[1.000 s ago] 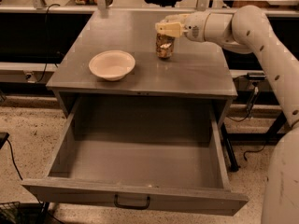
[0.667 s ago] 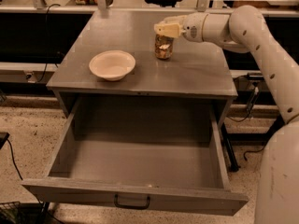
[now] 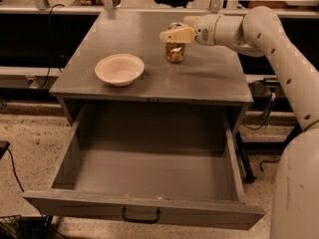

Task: Pick orange can from top drawer and place on counter

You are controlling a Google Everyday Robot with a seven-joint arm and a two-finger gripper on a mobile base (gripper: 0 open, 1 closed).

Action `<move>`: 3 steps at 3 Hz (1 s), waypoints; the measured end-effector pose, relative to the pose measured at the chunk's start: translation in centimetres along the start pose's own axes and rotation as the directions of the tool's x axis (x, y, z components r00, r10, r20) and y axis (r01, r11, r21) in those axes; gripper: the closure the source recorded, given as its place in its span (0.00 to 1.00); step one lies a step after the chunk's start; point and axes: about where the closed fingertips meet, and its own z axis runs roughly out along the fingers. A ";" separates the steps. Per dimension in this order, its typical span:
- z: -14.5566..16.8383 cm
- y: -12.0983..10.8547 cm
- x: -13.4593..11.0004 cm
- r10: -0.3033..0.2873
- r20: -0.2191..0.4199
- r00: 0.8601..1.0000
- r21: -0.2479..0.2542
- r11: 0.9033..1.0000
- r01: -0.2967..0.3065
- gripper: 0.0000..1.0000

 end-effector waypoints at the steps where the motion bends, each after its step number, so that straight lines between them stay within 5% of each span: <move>1: -0.9 0.3 -0.9 -0.024 0.037 0.999 -0.031 0.999 0.025 0.00; 2: -2.9 0.9 -2.4 -0.064 0.085 0.994 -0.104 0.992 0.073 0.00; 3: -5.7 1.6 -2.7 -0.093 0.012 0.996 -0.144 0.985 0.094 0.00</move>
Offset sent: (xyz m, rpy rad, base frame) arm -0.0480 -0.0435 0.0590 0.0517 -0.1566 0.2635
